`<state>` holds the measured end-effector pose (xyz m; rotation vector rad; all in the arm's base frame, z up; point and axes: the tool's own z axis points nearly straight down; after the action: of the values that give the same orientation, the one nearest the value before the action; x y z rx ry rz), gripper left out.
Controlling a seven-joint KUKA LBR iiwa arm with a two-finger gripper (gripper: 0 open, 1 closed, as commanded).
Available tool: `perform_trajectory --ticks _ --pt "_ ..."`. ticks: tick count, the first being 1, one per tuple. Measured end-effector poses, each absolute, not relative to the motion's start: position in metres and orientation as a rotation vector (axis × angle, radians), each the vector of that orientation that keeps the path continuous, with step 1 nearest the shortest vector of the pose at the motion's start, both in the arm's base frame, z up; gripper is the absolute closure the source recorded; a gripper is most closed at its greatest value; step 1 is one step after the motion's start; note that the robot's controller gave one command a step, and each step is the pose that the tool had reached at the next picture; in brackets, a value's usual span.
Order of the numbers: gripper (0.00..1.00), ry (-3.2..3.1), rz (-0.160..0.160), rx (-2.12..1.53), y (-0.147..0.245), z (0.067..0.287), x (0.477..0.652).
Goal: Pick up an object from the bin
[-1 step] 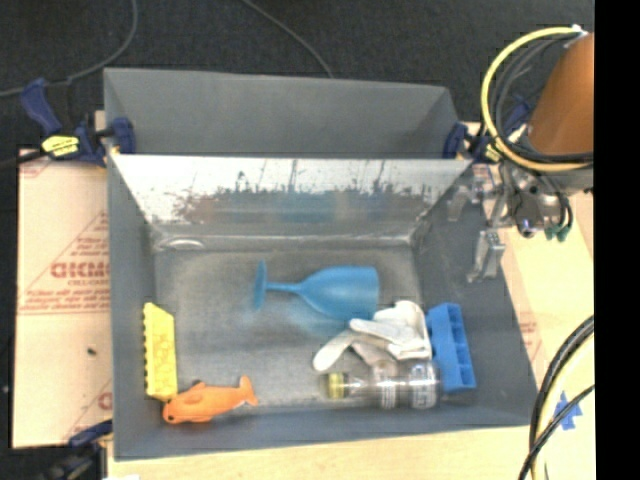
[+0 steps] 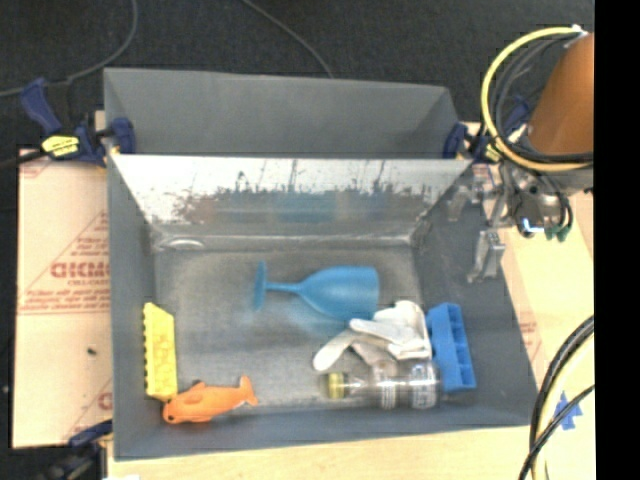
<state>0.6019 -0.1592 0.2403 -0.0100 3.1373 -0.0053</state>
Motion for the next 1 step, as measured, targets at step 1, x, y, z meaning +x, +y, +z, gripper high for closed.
perform_trajectory --ticks 1 --pt "0.00 3.129 -0.009 -0.164 -0.1132 0.1516 0.5329"
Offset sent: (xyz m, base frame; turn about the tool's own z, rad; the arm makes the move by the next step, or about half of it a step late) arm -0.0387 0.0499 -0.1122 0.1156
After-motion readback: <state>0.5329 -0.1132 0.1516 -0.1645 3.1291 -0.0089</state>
